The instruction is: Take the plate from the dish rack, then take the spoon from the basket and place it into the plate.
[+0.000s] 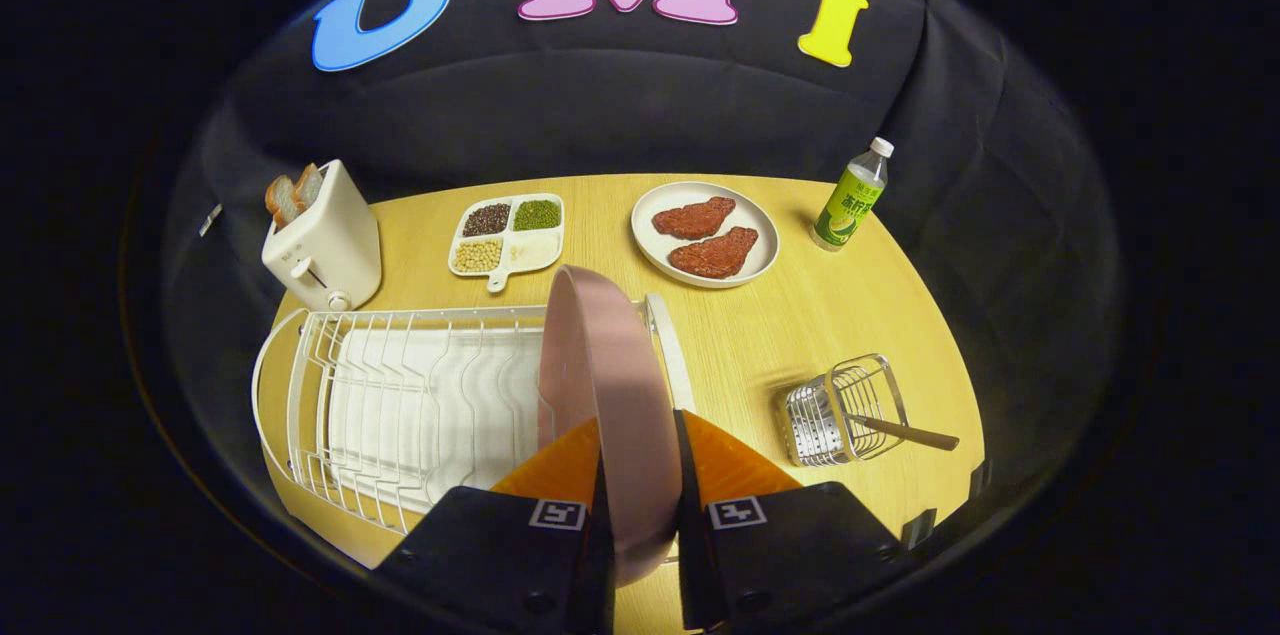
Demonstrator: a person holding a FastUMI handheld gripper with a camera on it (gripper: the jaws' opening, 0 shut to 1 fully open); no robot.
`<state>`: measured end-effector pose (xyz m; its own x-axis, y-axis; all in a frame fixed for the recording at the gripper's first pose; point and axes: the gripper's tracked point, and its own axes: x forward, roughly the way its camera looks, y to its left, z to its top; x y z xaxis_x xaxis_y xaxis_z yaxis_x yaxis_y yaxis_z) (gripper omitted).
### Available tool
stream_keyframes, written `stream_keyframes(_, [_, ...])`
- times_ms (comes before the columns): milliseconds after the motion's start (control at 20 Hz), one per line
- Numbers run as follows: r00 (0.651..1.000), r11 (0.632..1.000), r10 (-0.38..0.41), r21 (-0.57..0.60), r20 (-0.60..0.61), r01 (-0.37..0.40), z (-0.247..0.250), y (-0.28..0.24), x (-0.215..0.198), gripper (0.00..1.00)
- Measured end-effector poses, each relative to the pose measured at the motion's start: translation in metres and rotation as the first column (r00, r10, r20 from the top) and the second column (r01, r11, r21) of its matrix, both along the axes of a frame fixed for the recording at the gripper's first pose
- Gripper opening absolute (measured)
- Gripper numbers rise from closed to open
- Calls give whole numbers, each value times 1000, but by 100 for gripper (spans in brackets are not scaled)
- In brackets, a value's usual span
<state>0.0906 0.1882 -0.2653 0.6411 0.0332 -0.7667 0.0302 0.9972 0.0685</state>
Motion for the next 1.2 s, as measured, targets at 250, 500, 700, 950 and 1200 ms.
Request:
stream_keyframes(250, [997,989,35,-148,75,-23,31,-11,11,30])
stream_keyframes(500, [990,990,42,-138,136,-23,61,-19,8,29])
stream_keyframes(700, [983,998,32,-60,182,-21,85,-33,-6,29])
stream_keyframes(950, [974,997,57,37,219,-66,110,-53,-42,29])
stream_keyframes(1200, [979,980,98,156,180,-127,100,-61,-101,29])
